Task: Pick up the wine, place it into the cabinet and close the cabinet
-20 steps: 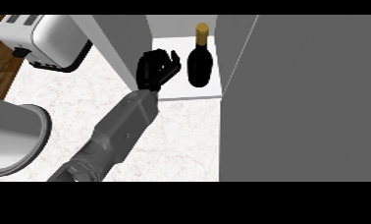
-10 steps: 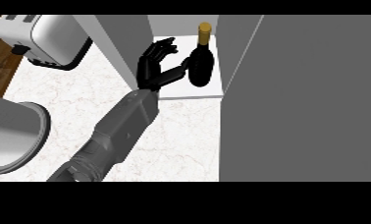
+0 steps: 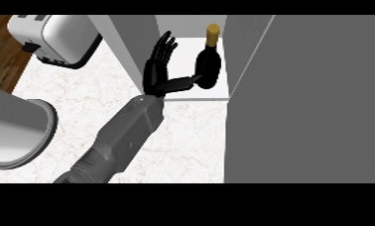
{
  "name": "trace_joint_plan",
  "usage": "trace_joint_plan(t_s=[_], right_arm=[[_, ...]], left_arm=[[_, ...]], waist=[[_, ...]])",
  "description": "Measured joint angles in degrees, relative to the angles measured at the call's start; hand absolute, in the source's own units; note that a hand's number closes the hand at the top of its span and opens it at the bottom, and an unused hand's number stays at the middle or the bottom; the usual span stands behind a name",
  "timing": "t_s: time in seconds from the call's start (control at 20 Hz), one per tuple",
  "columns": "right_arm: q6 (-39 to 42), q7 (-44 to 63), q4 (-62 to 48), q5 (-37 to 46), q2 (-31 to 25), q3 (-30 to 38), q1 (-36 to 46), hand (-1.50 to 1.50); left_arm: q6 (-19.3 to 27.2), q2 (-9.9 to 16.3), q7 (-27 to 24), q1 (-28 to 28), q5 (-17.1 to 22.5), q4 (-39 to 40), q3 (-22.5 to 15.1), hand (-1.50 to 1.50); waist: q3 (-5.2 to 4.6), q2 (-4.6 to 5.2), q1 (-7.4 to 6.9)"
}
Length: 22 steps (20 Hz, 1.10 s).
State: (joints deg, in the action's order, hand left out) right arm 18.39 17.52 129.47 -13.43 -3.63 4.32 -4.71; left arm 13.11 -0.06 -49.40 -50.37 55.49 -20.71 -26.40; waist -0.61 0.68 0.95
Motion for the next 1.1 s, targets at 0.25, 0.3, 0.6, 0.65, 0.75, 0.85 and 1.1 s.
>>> trace_joint_plan(t_s=[0.25,0.3,0.6,0.65,0.75,0.85,1.1], right_arm=[[-0.8,1.0,0.6,0.4,0.3,-0.4,0.2,-1.5],[-1.4,1.6,1.0,0.5,0.6,-0.5,0.4,-1.5],[-1.9,2.4,1.8,1.1,0.6,-1.0,0.9,-1.5],[-1.9,2.4,1.6,0.5,0.4,-0.4,1.2,-1.5],[-1.9,2.5,1.7,0.4,0.4,-0.5,1.1,-1.5],[-1.9,3.0,3.1,0.4,0.6,-1.1,0.5,-1.5],[-2.1,3.4,3.5,1.1,0.8,-2.0,0.7,-1.5]], left_arm=[[2.9,1.0,2.3,5.6,-2.4,-10.2,-2.9,-1.5],[3.5,1.5,2.5,7.5,-3.1,-12.9,-3.7,-1.5],[7.2,7.9,10.0,16.5,-6.4,-33.2,-8.9,-1.5],[8.1,9.1,11.3,18.2,-6.8,-37.3,-9.6,-1.5],[10.0,12.4,14.0,21.5,-7.6,-45.5,-10.7,-1.5],[12.3,15.0,16.3,25.3,-8.6,-53.5,-11.9,-1.5],[18.5,20.2,21.3,33.1,-11.9,-71.5,-14.1,-1.5]], waist=[[0.29,-0.69,-1.39],[0.36,-0.83,-1.63],[0.57,-1.26,-2.42],[0.59,-1.28,-2.47],[0.62,-1.29,-2.48],[0.64,-1.26,-2.34],[0.65,-1.09,-1.93]])
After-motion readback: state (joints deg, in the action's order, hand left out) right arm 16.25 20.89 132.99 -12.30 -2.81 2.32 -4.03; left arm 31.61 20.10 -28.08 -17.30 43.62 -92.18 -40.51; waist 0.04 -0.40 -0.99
